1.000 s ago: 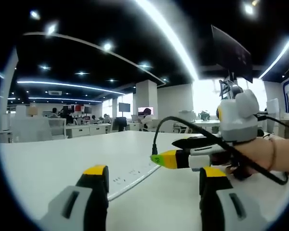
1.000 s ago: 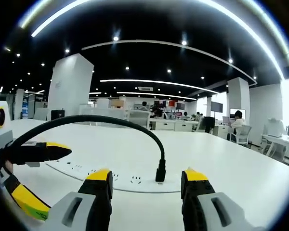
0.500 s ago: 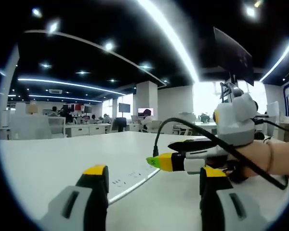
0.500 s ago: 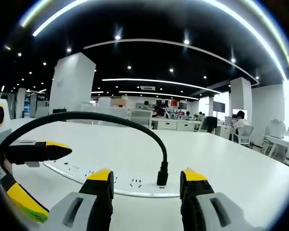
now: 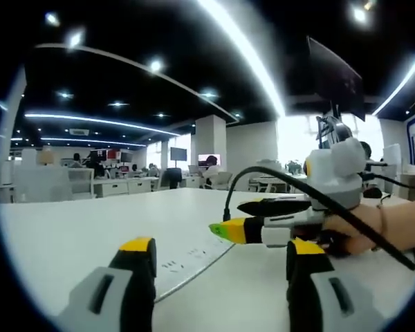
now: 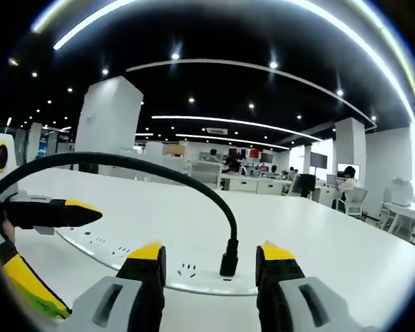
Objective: Locate the USB plug end of the data cable currently connected to the USB port on the desk. Grip the plug, withdraw it from the port, and place it onto the desktop.
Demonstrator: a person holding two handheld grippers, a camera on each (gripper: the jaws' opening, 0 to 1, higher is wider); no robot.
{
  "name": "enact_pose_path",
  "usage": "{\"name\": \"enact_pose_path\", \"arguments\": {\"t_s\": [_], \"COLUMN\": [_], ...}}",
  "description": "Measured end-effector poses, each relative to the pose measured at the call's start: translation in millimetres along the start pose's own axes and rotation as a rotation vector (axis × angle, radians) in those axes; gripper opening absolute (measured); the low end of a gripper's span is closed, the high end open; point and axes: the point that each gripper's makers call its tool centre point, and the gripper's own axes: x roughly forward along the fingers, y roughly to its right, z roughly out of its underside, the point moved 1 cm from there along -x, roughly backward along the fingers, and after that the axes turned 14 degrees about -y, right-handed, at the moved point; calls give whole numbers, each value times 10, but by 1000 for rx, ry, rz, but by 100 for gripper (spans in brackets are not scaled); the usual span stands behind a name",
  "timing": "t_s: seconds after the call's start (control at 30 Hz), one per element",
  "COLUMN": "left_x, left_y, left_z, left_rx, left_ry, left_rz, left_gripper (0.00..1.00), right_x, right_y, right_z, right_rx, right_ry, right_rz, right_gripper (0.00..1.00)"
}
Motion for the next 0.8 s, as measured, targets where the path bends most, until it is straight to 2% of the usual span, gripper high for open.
{"name": "enact_pose_path", "arguments": {"t_s": [0.57,0.8], "left_x": [95,109], "left_y": [-62,-90], "left_z": [4,-6], "left_rx": [-9,-6], "left_ry": [-8,-5], "left_rz": [1,7], "left_gripper": [77,77], "right_x": [182,238], "right_y": [67,55], "right_z": [26,34], "right_rx": [1,1], "right_ry": [-13,-24], "right_rz": [23,22], "right_gripper": [48,43]}}
